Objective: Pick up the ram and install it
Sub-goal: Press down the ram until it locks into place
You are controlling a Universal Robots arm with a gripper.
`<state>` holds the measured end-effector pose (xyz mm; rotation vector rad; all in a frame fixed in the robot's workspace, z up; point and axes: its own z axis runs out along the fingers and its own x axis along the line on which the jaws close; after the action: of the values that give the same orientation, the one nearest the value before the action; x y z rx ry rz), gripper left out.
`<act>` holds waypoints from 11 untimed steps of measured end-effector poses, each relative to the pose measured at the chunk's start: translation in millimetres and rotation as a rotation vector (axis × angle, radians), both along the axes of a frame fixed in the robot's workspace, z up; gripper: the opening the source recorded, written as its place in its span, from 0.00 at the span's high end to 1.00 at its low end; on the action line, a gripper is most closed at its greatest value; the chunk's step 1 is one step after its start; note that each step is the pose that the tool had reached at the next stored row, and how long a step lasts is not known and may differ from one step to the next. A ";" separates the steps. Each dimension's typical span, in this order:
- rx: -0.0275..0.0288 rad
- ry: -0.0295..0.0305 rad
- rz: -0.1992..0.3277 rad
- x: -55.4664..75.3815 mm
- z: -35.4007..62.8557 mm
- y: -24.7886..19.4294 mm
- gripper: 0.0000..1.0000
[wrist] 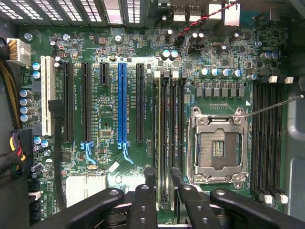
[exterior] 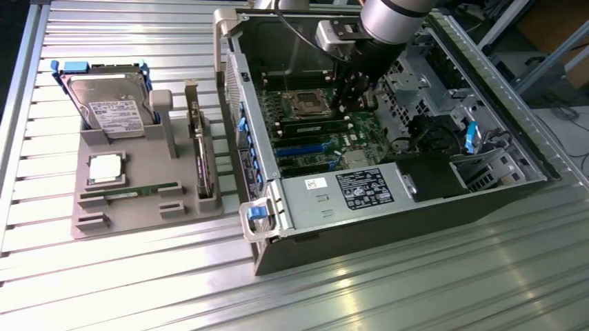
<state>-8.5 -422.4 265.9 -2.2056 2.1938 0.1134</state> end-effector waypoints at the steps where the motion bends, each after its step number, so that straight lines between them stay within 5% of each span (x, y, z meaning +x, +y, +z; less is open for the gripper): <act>1: 0.0001 0.0000 0.000 0.0 0.0 0.0 0.76; 2: 0.0001 0.0000 0.000 0.0 0.0 0.0 0.89; 6: 0.0002 0.0000 0.000 3.0 -0.1 0.0 0.89; 8: -0.0001 0.0008 0.000 24.3 0.1 0.0 0.89; 11: 0.0000 0.0008 0.000 37.2 0.0 0.0 0.89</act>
<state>28.7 -422.4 265.9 -2.2060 2.1941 0.1143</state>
